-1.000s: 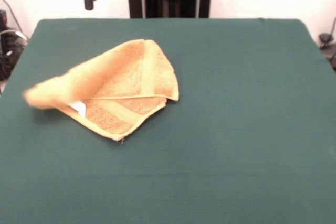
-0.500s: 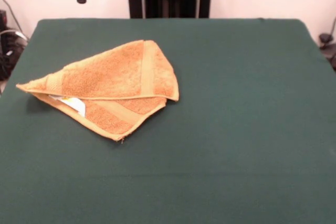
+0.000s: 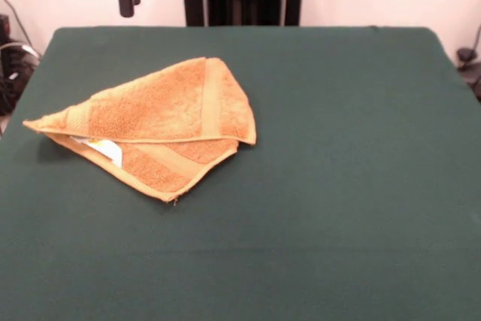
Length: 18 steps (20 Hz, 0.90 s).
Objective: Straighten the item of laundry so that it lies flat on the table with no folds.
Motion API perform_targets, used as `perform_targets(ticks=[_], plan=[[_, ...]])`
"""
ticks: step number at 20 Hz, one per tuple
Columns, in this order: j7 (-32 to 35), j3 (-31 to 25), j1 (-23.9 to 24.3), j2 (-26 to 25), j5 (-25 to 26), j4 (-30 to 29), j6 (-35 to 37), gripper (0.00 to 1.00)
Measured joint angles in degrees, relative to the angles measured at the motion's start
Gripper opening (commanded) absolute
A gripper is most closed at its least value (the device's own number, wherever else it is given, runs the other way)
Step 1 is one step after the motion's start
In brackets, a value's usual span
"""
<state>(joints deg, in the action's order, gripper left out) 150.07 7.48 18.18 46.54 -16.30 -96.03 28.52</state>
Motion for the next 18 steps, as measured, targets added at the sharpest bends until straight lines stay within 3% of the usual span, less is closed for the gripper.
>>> perform_targets(ticks=[18], plan=[[0.0,0.44,-5.49,-10.29,-7.68,13.25,0.01,1.0]])
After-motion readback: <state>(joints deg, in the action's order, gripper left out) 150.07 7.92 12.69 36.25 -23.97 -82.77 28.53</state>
